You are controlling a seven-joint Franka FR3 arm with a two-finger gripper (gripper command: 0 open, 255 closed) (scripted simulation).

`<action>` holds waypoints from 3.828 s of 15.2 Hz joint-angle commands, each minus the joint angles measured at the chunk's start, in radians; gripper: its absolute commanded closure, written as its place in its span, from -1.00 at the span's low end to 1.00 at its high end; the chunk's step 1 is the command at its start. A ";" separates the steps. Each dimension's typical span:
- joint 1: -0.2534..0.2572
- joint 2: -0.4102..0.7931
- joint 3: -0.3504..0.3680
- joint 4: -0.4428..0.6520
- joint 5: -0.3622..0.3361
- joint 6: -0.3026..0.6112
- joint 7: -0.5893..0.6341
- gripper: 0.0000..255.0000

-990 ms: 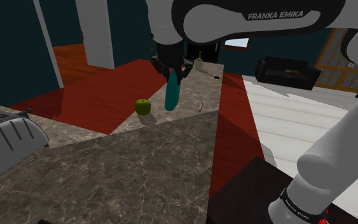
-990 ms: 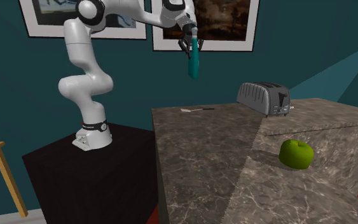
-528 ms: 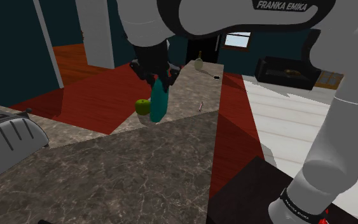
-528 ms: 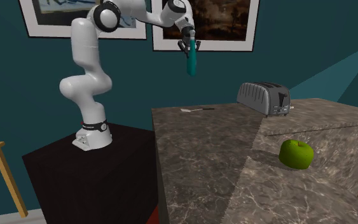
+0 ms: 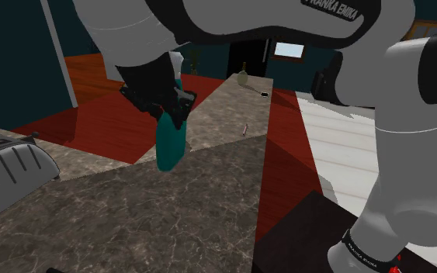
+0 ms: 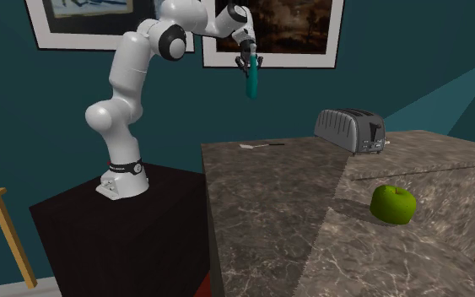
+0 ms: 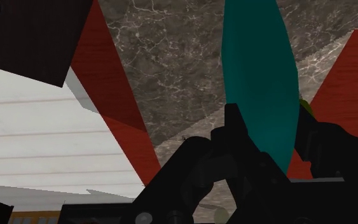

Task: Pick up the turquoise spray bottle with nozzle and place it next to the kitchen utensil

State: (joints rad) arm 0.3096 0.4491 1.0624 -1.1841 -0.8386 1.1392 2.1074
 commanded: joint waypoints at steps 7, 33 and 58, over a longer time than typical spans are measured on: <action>-0.023 0.005 0.009 -0.099 0.018 0.070 0.065 1.00; -0.137 0.028 0.012 -0.445 0.020 0.359 0.225 1.00; -0.098 0.174 -0.080 -0.591 -0.105 0.544 0.382 1.00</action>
State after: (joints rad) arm 0.2077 0.6170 0.9859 -1.7756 -0.9394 1.6808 2.4847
